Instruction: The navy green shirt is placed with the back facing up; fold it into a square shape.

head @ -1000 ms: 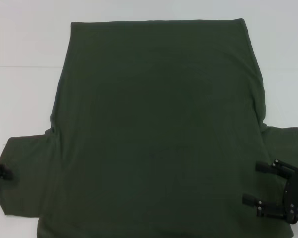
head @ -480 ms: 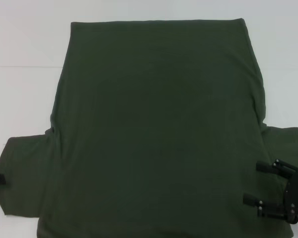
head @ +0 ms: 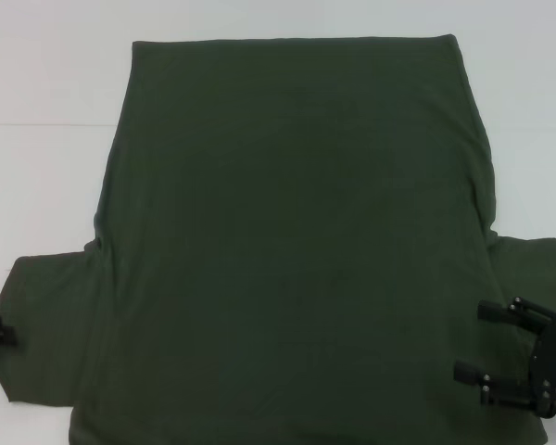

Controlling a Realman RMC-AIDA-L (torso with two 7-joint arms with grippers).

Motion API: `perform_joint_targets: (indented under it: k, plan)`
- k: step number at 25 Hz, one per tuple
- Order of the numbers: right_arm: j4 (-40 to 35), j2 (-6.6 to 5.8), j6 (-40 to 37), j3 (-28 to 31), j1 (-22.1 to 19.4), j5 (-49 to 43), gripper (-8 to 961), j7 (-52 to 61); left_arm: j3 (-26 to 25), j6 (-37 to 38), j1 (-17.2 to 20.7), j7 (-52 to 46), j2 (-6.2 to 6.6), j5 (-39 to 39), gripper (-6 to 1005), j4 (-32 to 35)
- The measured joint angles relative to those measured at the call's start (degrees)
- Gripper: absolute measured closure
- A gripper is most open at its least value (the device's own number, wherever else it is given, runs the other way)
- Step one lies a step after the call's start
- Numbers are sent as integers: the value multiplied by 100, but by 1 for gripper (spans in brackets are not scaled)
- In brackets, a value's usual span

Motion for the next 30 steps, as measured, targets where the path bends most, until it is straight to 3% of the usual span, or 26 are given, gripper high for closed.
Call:
perform_joint_targets:
  k: [30]
  plan:
    - [19, 9, 0, 0, 17, 0, 29, -1, 1, -74, -62, -74, -46, -5, 312, -139]
